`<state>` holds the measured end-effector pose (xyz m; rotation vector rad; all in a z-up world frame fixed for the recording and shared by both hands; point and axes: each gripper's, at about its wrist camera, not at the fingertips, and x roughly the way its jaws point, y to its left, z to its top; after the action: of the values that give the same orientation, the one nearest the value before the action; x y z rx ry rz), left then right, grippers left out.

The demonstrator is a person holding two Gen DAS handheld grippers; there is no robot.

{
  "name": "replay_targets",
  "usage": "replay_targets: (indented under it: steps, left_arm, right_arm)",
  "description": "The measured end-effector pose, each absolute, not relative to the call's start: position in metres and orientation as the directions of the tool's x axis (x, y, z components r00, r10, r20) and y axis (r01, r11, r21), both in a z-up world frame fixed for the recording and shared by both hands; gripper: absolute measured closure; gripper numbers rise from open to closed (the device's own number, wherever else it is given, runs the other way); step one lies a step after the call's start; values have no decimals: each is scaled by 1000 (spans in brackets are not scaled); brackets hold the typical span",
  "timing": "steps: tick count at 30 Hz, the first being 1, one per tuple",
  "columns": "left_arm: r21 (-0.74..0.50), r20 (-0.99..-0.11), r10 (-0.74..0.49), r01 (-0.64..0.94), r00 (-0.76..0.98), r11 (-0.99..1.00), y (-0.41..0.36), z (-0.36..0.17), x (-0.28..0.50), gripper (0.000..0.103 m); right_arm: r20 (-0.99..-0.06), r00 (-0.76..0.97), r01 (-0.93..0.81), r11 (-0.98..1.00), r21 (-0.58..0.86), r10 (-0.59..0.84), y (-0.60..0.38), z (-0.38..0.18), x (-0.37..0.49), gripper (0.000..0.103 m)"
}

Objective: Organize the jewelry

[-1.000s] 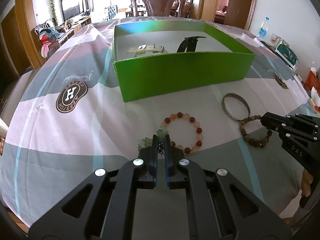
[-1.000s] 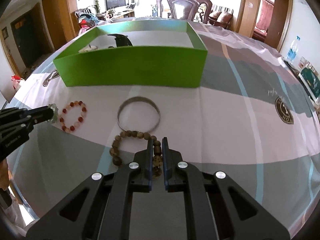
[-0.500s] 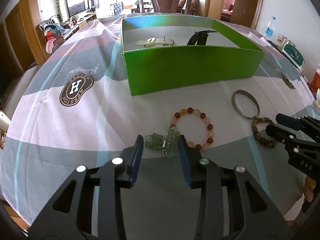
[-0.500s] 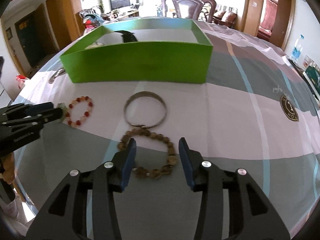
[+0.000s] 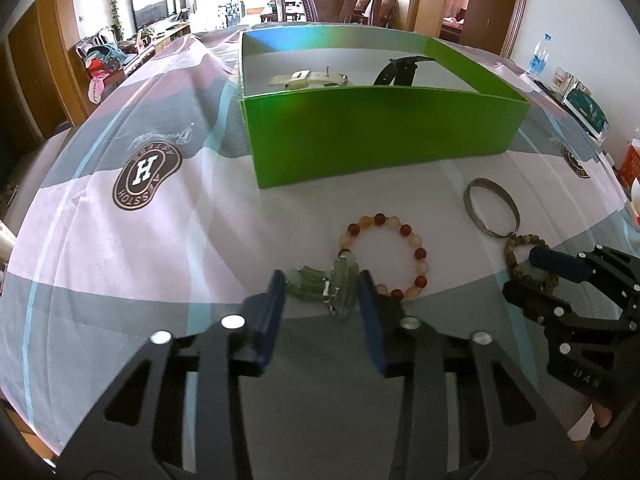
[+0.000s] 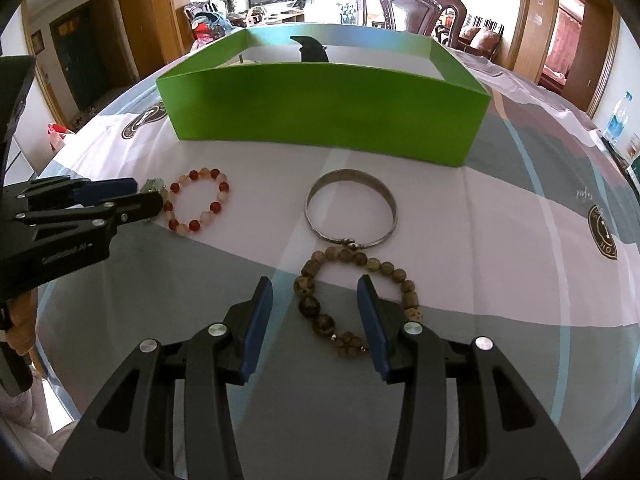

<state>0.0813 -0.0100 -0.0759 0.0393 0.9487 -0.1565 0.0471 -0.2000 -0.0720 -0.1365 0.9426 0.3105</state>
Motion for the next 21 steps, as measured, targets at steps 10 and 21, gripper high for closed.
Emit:
replay_targets:
  steps: [10,21]
  left_arm:
    - [-34,-804,-116,149,583,988,-15,-77,84,75]
    - [-46,-799,-129,154,588,987,-13,-72,80,96]
  right_arm:
    - [-805,553,-337,941,21,216,-198,-72,45,79]
    - [-802,548,-342,939,45,238,-198,-68,44,92]
